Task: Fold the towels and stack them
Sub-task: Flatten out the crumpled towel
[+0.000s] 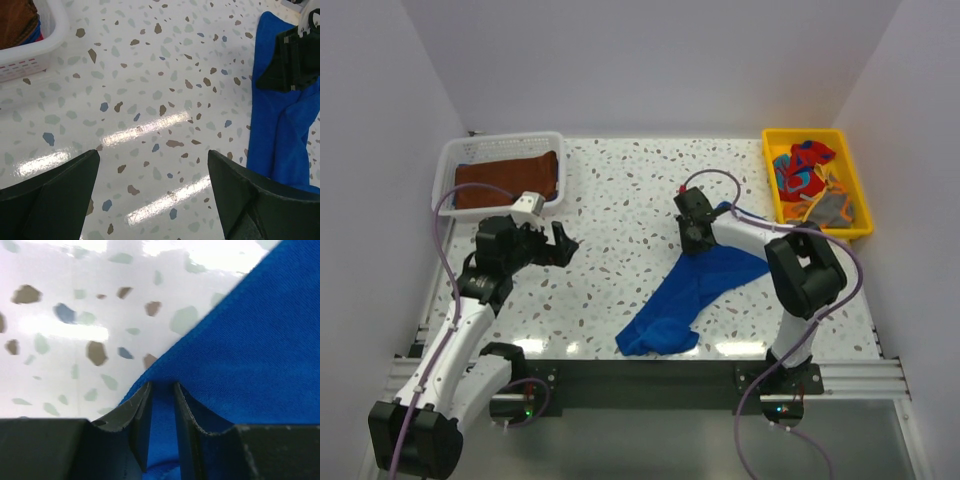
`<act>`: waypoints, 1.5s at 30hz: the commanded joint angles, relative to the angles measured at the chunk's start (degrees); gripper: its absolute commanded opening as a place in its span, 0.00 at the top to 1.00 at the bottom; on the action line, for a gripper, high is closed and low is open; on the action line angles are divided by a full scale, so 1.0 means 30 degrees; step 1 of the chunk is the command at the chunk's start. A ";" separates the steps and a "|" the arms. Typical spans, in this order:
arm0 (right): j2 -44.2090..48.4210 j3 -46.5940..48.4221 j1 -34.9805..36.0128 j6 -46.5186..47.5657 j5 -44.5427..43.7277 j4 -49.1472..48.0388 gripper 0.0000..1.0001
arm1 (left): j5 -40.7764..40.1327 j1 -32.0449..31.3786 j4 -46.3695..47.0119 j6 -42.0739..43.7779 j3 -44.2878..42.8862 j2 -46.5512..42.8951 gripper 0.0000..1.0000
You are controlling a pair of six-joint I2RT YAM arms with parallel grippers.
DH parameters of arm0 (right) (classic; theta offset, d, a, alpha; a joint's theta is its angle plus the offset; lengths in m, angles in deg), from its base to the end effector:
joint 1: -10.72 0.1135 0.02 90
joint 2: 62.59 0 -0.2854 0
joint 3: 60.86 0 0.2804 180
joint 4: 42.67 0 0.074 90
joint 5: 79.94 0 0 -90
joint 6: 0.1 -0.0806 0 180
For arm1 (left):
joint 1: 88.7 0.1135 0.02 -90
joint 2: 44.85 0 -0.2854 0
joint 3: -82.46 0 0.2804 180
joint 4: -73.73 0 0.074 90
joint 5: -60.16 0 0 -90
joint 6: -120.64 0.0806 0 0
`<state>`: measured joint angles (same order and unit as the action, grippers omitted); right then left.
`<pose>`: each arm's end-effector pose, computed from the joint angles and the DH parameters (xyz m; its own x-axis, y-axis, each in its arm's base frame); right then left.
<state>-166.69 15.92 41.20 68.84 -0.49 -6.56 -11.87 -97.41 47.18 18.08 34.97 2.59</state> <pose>0.3584 0.1938 0.1246 -0.8731 -0.1040 -0.4763 -0.1225 0.9924 0.0079 0.2356 -0.0613 0.2567 -0.5212 -0.1294 -0.8436 0.3111 0.8916 -0.3290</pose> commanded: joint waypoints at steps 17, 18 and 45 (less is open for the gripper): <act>0.0033 0.4744 0.8943 0.0423 0.2790 0.1687 0.56 | -0.1041 -0.0085 0.0777 -0.0412 -0.0386 -0.0494 0.03; 0.0272 0.5268 0.8710 0.0863 0.2319 0.2013 0.55 | -0.1070 -0.0085 0.0777 -0.0530 -0.0707 -0.0288 0.03; -0.5440 0.8850 0.1238 0.4356 0.0120 0.0990 0.71 | -1.1091 -0.3220 -0.0308 -0.4516 -0.4050 1.1138 0.18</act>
<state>-184.17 42.85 46.05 83.86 4.36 -2.13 -42.36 -106.79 45.19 5.69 25.20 34.70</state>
